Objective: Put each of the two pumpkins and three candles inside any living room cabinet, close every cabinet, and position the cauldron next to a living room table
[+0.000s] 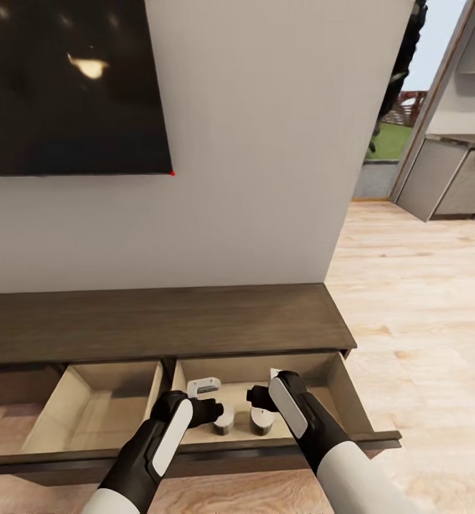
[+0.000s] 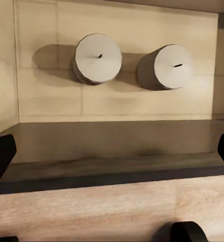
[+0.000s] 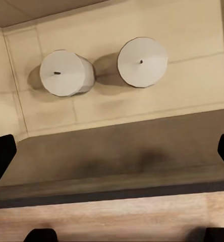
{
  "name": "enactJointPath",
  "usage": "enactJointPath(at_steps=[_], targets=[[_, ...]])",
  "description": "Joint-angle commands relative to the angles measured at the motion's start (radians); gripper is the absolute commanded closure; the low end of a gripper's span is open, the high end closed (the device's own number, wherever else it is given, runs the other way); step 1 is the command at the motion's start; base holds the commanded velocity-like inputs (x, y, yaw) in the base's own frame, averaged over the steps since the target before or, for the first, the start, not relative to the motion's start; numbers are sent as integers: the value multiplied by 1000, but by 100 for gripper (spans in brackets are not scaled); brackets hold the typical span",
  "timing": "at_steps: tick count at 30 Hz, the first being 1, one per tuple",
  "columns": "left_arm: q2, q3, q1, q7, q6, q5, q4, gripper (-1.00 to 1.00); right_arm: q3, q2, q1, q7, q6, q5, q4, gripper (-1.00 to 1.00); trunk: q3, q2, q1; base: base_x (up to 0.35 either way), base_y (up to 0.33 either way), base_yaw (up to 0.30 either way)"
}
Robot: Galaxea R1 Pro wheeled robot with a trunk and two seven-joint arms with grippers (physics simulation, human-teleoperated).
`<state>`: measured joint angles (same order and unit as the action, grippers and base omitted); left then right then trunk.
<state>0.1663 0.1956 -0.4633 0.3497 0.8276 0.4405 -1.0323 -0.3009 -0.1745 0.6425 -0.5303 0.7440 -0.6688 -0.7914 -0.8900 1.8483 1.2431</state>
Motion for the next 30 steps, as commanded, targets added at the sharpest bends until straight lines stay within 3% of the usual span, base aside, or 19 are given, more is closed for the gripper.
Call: enactJointPath(at_steps=[1,15,16,19,26,30], targets=[[0,0,0,0,0,0,0,-100,0,0,0,0,0,0,0,-100,3,-7,-4,-23,5,0],[-3,-3,0,0,5,0,-2,-100,0,0,0,1,-2,0,0,-100,47,-105,-58,-3,1,0],[-5,-41,-1,1,7,-1,-2,-100,4,0,0,0,0,1,0,-100,50,-112,-61,0,0,0],[-7,-66,-2,0,12,-2,-2,-100,6,0,0,-1,1,0,0,-100,60,-133,-73,0,0,0],[-10,-83,-4,0,31,-5,-2,-100,6,0,0,0,-1,0,0,-100,82,-182,-100,0,0,0],[-28,-85,-5,0,36,-4,-2,-100,7,0,0,1,0,0,1,-100,94,-210,-115,0,0,0]])
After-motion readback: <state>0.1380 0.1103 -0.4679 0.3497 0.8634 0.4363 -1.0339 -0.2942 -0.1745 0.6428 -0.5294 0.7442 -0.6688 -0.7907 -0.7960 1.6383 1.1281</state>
